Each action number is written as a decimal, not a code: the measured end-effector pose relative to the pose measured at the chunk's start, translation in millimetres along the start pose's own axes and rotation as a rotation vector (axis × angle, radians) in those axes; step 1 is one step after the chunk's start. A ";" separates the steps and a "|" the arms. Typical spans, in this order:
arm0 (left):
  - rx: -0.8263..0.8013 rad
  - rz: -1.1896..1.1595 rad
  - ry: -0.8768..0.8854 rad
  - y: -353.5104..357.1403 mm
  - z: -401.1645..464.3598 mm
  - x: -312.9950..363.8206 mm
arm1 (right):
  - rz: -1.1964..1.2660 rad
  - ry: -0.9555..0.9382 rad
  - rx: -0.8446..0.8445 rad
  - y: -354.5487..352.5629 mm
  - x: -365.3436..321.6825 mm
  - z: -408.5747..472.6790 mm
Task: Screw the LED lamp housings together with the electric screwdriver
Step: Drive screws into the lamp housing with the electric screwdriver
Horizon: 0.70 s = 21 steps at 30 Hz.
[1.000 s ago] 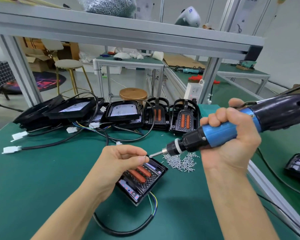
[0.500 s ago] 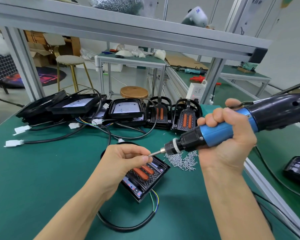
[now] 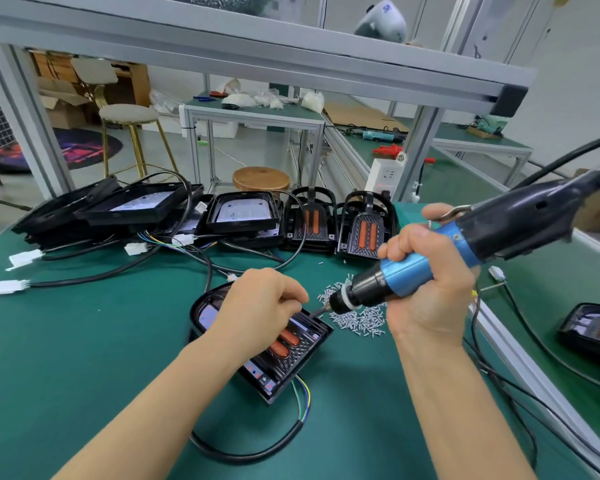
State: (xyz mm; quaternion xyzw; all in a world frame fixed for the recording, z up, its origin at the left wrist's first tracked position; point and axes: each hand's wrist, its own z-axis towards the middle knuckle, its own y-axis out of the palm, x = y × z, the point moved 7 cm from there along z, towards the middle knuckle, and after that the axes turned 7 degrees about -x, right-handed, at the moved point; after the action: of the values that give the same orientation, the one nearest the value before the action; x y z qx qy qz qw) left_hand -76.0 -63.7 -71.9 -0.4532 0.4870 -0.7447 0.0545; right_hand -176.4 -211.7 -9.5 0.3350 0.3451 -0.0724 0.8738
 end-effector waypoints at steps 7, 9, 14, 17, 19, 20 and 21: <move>-0.043 0.193 0.007 15.5 4.2 0.3 | -0.077 0.021 -0.037 -9.7 18.8 -6.3; -0.084 0.200 0.012 19.9 4.3 0.6 | -0.087 0.032 -0.054 -9.6 21.8 -6.2; -0.105 0.238 0.014 24.3 6.9 -0.5 | -0.124 0.047 -0.068 -8.5 25.4 -6.2; -0.117 0.248 0.009 27.1 8.7 -2.0 | -0.139 0.088 -0.075 -7.9 30.0 -7.9; -0.138 0.250 -0.007 29.1 9.8 -3.7 | -0.142 0.103 -0.095 -7.0 32.0 -9.5; -0.148 0.251 -0.011 29.9 10.8 -4.2 | -0.143 0.104 -0.102 -6.9 32.5 -9.8; -0.159 0.248 -0.011 30.8 12.3 -4.6 | -0.143 0.104 -0.105 -7.3 33.0 -9.8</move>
State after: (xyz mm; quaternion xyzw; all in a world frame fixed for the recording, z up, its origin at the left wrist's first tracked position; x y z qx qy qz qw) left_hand -75.4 -85.6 -97.2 -0.3962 0.5965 -0.6888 0.1127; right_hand -159.6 -207.6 -40.2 0.2664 0.4162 -0.0988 0.8637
